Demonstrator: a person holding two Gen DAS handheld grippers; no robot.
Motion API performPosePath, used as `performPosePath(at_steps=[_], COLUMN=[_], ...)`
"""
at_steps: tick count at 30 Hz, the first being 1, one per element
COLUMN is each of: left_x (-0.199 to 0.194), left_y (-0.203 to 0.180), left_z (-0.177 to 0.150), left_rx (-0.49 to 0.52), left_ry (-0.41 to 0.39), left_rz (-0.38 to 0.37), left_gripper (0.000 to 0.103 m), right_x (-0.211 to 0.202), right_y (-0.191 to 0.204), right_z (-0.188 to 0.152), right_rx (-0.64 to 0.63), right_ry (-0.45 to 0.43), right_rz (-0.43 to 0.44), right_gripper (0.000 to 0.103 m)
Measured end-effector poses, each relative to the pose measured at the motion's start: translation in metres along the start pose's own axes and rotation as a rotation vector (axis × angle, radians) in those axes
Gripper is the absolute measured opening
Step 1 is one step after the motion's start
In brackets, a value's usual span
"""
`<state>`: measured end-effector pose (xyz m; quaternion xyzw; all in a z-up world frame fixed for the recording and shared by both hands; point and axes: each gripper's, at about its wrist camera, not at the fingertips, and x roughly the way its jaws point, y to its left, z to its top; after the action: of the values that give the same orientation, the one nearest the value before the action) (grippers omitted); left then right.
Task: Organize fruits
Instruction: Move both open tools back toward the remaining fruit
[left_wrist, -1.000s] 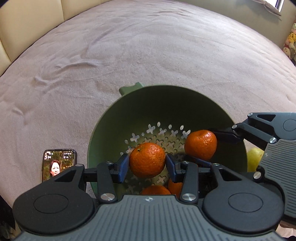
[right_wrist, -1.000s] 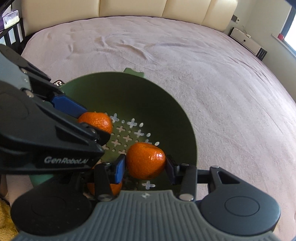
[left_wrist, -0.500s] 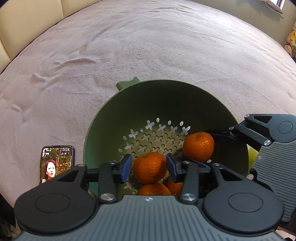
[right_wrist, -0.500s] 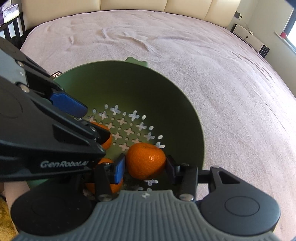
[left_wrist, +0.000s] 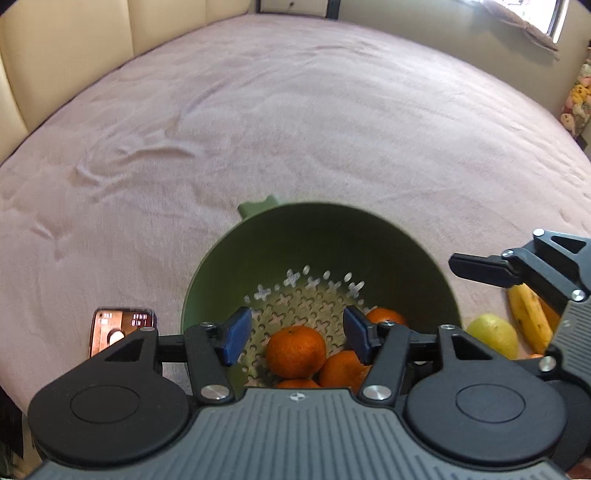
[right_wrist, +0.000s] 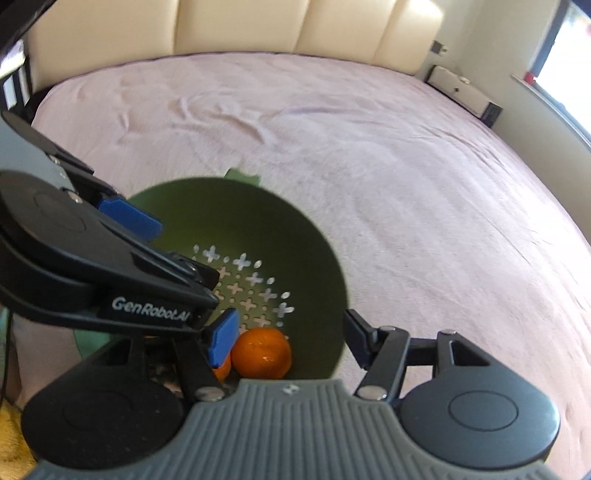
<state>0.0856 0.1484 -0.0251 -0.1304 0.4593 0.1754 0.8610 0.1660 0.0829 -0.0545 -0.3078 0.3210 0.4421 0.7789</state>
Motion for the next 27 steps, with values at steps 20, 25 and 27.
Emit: performPosePath(at_steps=[20,25,27], left_x=[-0.063,-0.07,-0.07], left_y=[-0.077,-0.099,-0.105], left_z=[-0.034,-0.052,-0.059], left_rx=[0.379,0.457,0.469], left_ry=[-0.264,-0.286,-0.286], left_rz=[-0.145,-0.21,-0.226], left_gripper=[0.071,0.071,0.071], right_x=[-0.089,-0.099,-0.101], right_y=[-0.023,-0.028,-0.028], right_z=[-0.082,-0.106,-0.114], right_rx=[0.341,0.424,0.44], right_ry=[-0.06,-0.04,-0.03], right_rz=[-0.254,-0.306,-0.325], right_gripper=[0.065,0.065,0.065])
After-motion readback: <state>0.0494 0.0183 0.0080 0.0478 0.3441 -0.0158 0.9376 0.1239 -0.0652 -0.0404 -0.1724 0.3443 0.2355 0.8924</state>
